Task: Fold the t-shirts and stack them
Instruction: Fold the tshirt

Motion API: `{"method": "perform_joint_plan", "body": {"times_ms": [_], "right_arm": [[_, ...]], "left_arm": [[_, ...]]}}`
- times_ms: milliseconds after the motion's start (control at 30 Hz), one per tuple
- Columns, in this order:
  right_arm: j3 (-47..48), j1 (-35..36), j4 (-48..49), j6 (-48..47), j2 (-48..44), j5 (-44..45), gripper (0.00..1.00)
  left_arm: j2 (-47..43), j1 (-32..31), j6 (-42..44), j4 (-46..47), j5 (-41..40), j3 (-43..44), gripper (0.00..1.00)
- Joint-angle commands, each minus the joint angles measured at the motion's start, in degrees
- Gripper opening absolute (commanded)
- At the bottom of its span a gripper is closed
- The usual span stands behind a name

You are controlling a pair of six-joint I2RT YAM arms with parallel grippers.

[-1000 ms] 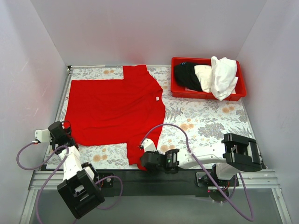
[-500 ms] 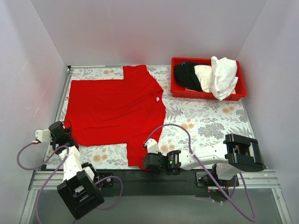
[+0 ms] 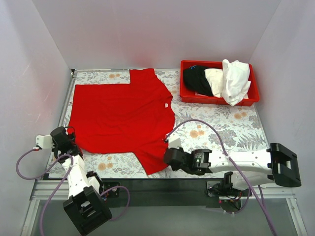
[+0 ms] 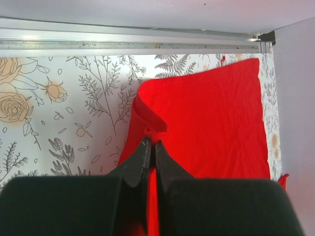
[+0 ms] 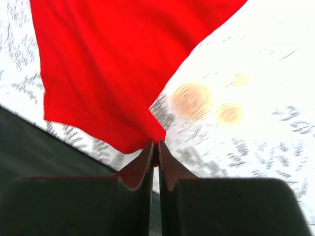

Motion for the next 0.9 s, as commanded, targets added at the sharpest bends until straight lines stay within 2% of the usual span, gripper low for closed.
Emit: {"method": "perform_joint_plan", "body": {"times_ms": [0,167,467,600,867], "right_arm": [[3.19,-4.19,-0.95,-6.99,-2.79,4.28,0.01],[6.36,-9.13,2.73,-13.06,-3.32,2.09,0.01],[13.91,-20.73,8.19,-22.74,0.98,-4.24,0.01],[19.26,-26.78,9.50,-25.81,5.80,-7.75,0.01],[27.62,-33.65,10.39,-29.59,14.34,-12.24,0.01]], "left_arm": [[-0.34,-0.30,-0.06,-1.92,0.74,2.93,0.00],[1.15,-0.30,0.12,-2.80,1.18,4.69,0.00],[7.48,-0.30,0.03,-0.16,3.38,6.71,0.00],[10.12,-0.30,-0.06,1.24,4.17,8.73,0.00],[16.35,-0.30,0.12,3.35,6.54,13.74,0.00]]}}
